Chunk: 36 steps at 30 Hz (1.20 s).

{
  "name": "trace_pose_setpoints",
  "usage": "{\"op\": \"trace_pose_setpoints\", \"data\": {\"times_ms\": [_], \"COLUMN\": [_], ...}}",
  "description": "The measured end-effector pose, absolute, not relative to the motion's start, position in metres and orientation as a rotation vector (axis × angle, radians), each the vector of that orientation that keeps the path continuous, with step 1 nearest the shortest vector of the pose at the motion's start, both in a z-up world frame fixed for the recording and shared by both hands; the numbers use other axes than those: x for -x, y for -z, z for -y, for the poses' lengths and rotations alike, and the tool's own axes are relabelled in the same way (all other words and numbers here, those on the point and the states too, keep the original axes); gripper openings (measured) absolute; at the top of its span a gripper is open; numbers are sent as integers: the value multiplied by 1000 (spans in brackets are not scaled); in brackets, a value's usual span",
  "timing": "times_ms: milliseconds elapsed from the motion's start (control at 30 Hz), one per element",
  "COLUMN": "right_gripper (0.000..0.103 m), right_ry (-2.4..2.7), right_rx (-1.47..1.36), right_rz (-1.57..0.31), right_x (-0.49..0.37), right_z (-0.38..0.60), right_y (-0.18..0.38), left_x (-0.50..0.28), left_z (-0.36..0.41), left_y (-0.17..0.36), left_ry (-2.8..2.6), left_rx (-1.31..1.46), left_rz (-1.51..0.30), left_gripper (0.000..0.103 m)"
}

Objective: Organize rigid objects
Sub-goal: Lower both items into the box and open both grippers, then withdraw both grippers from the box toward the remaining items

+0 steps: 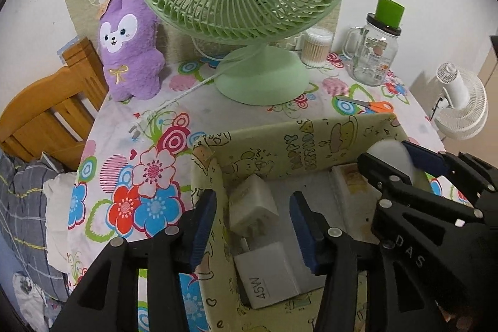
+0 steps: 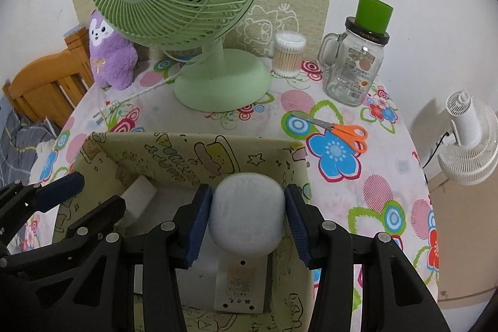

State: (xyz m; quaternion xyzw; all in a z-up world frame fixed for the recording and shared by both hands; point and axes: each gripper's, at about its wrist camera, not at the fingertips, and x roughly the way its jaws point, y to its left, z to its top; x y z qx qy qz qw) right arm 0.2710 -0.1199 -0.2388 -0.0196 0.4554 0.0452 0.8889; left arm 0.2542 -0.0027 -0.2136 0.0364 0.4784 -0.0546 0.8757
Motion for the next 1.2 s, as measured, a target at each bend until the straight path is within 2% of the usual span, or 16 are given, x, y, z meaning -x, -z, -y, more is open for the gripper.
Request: {"op": "trace_pose_setpoints", "data": {"times_ms": [233, 300, 367, 467, 533, 600, 1200], "right_gripper": [54, 55, 58, 66, 82, 83, 83], "right_ry": [-114, -119, -129, -106, -48, -49, -26], "right_rx": [8, -4, -27, -37, -32, -54, -41], "right_rz": [-955, -955, -955, -953, -937, -934, -912], "right_x": [-263, -260, -256, -250, -245, -240, -186], "right_z": [126, 128, 130, 131, 135, 139, 149], "right_y": [232, 229, 226, 222, 219, 217, 190], "left_x": [-246, -240, -236, -232, -231, -226, -178], "left_z": [3, 2, -1, -7, -9, -11, -3], "left_y": [206, 201, 196, 193, 193, 189, 166], "left_ry": [127, 98, 89, 96, 95, 106, 142], "left_rx": [-71, -89, -93, -68, -66, -48, -38], "left_rz": [-989, -971, -953, -964, -969, -966, -938], "left_gripper": [59, 71, 75, 80, 85, 90, 94]}}
